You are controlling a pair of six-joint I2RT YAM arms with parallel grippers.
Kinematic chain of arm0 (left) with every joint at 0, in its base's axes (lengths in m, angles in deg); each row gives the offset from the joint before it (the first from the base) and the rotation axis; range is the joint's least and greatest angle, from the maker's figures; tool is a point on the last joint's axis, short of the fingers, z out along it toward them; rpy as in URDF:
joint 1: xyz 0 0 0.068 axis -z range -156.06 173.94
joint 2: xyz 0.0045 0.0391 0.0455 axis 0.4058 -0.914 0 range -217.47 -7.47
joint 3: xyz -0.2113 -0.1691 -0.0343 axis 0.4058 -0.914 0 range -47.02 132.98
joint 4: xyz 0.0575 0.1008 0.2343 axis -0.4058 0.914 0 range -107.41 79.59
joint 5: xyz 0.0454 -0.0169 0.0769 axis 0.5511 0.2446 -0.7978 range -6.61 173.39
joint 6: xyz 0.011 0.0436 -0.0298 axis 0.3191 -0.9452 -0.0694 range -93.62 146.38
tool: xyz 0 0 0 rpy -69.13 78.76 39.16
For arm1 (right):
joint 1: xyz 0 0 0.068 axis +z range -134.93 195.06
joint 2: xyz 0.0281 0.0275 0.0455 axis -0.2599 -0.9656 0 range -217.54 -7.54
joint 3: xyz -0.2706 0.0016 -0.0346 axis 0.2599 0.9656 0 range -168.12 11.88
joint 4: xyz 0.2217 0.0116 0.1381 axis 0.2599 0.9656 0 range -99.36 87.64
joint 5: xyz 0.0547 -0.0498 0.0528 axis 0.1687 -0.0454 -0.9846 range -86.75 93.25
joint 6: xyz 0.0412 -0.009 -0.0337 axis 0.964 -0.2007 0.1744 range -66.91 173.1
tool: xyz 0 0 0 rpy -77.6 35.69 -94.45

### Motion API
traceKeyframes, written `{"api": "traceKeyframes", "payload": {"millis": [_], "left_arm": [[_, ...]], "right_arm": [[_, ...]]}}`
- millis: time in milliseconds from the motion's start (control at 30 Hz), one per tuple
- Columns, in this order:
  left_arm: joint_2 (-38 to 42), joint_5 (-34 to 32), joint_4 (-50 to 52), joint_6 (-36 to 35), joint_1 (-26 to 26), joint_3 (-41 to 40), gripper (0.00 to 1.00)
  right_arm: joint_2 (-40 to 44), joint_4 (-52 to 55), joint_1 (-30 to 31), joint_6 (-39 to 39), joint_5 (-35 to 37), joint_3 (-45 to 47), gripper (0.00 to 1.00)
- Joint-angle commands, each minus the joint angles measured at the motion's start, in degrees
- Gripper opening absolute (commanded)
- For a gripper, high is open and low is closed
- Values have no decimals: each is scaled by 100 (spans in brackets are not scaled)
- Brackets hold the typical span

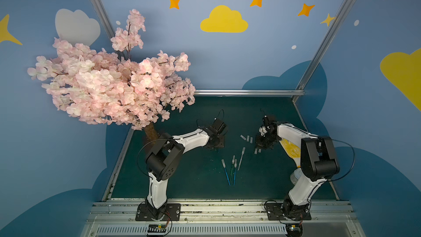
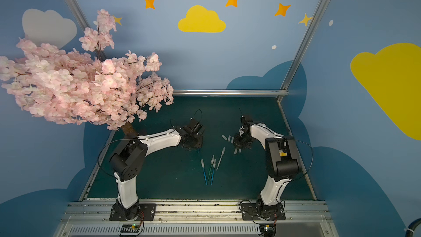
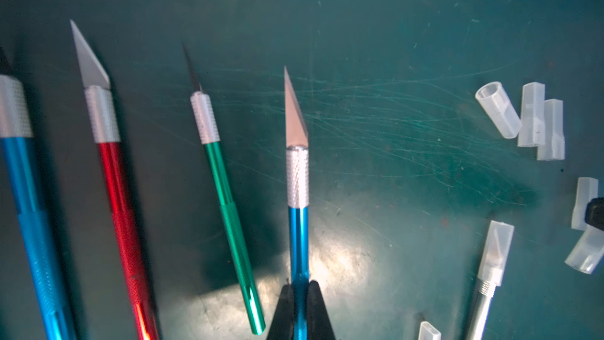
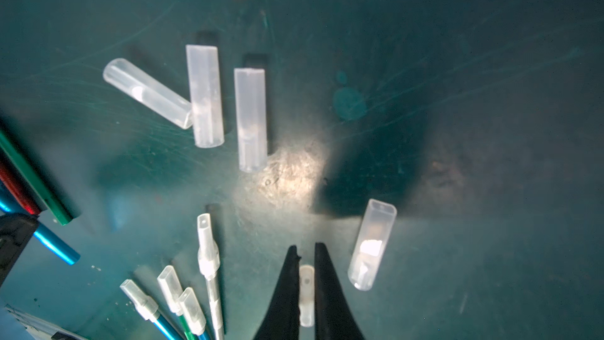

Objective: Remove protective caps from carving knives
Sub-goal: Place the protective sleeve at the center of the board.

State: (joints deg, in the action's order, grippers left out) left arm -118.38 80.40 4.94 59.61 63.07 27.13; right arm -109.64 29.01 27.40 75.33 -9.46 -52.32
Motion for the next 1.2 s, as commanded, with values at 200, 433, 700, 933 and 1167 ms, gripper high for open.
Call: {"api": "traceKeyframes", "payload": {"millis": [200,433,700,933,1167], "left_arm": [[-35,17,128,-23,-37,157,5],[-106,43,115,-19,-46,189,5],[-244,-9,214,-35,-46,333,5],[-420,-141,344,-35,-54,485,5],[-586,-211,413,-32,-55,547,7]], "right_arm": [[-213,17,-56,-54,133,-291,20],[-149,143,-64,-129,247,-443,26],[336,180,-46,-218,147,-265,28],[1088,165,-3,-221,16,118,32],[1756,327,108,-220,-58,319,36]]}}
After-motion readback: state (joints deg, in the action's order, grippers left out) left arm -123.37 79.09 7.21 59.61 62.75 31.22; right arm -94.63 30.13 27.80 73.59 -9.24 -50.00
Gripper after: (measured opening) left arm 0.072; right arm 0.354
